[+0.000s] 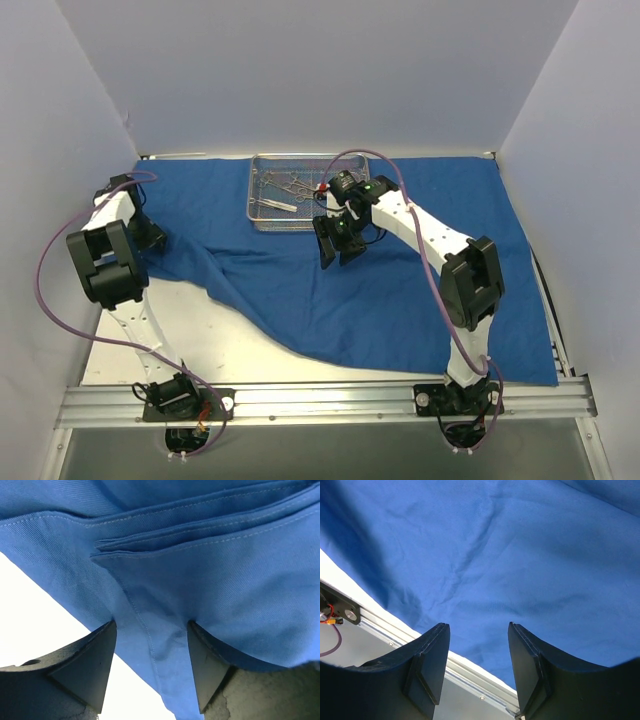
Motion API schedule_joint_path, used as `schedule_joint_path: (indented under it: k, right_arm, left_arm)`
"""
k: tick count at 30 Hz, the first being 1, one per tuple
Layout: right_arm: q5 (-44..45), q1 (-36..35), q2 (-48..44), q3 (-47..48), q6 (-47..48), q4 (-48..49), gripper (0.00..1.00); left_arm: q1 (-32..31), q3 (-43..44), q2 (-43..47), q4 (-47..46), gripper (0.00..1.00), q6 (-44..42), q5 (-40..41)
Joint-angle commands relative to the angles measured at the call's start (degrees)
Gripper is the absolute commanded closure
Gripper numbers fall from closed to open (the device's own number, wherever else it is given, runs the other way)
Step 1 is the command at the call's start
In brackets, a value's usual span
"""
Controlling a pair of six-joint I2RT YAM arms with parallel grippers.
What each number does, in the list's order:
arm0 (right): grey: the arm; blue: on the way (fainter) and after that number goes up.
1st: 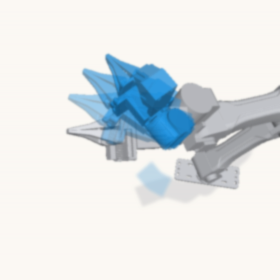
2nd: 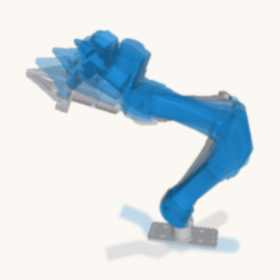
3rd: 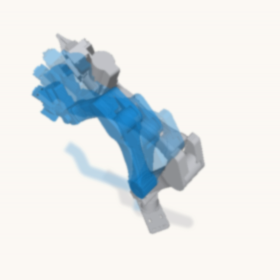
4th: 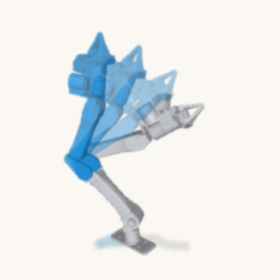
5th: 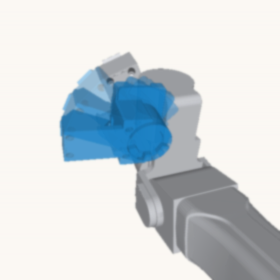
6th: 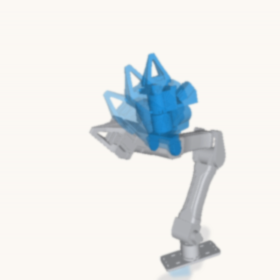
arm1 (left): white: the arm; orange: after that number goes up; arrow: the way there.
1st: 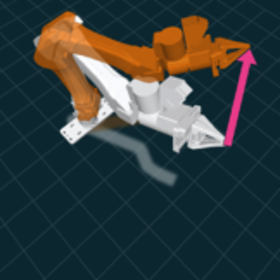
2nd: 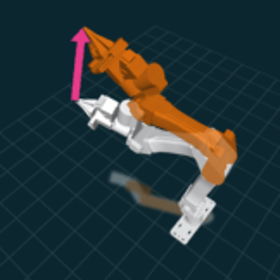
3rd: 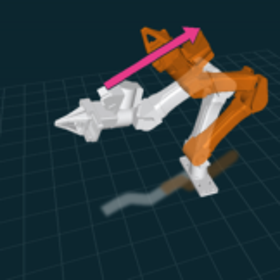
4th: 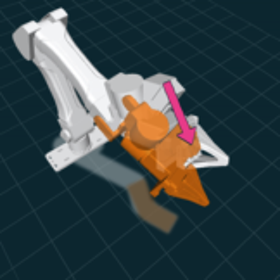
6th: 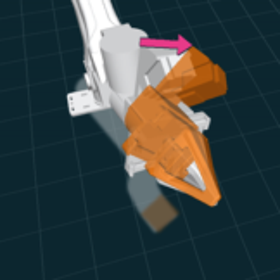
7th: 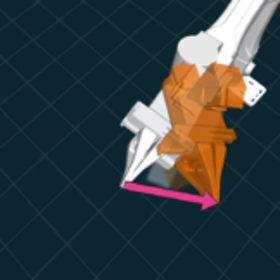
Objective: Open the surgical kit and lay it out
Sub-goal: Smooth out the surgical kit at the center of the board.
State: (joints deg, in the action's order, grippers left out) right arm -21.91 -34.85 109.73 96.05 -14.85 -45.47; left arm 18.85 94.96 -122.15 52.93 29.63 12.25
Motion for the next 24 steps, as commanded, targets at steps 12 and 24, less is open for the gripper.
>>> schedule_joint_path:
  k: [12,24]
  right_arm:
    - [0.91,0.40,1.01,1.60,0.97,-3.22,0.50]
    - [0.29,0.40,1.36,1.25,1.23,-3.13,0.50]
  left_arm:
    - [-3.12,6.11,-6.34,-3.89,0.57,0.96,2.16]
    - [-4.88,8.75,-5.12,-2.74,0.98,0.43,2.95]
